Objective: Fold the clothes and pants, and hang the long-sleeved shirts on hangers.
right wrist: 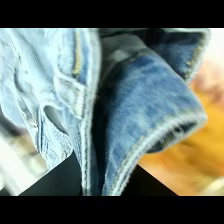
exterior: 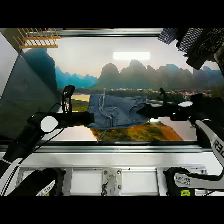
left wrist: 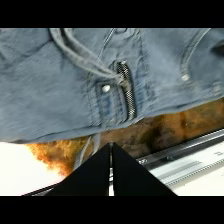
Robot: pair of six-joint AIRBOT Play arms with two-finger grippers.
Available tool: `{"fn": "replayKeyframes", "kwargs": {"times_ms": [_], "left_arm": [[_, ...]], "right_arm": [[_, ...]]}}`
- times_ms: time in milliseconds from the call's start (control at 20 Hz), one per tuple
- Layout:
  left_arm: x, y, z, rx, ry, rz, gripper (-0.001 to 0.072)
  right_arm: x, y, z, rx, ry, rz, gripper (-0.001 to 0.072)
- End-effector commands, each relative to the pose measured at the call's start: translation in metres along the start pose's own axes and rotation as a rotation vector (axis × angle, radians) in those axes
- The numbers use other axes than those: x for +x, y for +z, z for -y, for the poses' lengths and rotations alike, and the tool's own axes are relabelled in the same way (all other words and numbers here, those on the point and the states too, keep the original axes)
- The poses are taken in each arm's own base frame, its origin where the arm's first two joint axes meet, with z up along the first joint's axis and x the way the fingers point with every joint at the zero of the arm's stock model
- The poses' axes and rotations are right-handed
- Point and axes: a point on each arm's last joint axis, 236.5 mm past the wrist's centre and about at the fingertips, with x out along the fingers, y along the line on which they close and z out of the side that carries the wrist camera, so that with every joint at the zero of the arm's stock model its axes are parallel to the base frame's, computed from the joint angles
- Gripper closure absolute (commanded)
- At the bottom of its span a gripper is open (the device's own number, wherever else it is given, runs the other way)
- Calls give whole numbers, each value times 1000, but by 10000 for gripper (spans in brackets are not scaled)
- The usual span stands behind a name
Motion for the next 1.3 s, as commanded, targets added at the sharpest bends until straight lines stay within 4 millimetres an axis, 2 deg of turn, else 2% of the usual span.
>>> {"fn": "replayKeyframes", "kwargs": {"times_ms": [0,100,150,200,300,450,550,650,750,850,950,1100,1250], "left_arm": [[0,0,0,2,0,1,674],[0,0,0,2,-1,3,674],[0,1,0,2,-1,7,674],[0,2,1,2,-2,11,674],[0,4,1,1,-4,16,674],[0,4,1,1,-4,16,674],[0,4,1,1,-4,16,674],[0,4,1,1,-4,16,674],[0,4,1,1,-4,16,674],[0,4,1,0,-5,16,674],[0,4,1,0,-5,16,674],[0,4,1,0,-5,16,674],[0,4,1,0,-5,15,674]], "right_arm": [[-98,61,27,14,-275,183,677],[-194,99,49,49,-441,386,677],[-239,110,58,70,-493,480,676],[-275,116,66,98,-518,560,676],[-336,116,88,172,-564,684,676],[-388,105,120,268,-612,802,676],[-413,107,129,285,-638,883,676],[-426,118,123,293,-596,971,676],[-435,133,111,291,-534,1055,676],[-447,147,92,252,-476,1118,676],[-458,151,72,219,-461,1154,677],[-467,139,58,206,-509,1166,677],[-468,103,74,312,-656,1093,677]]}}
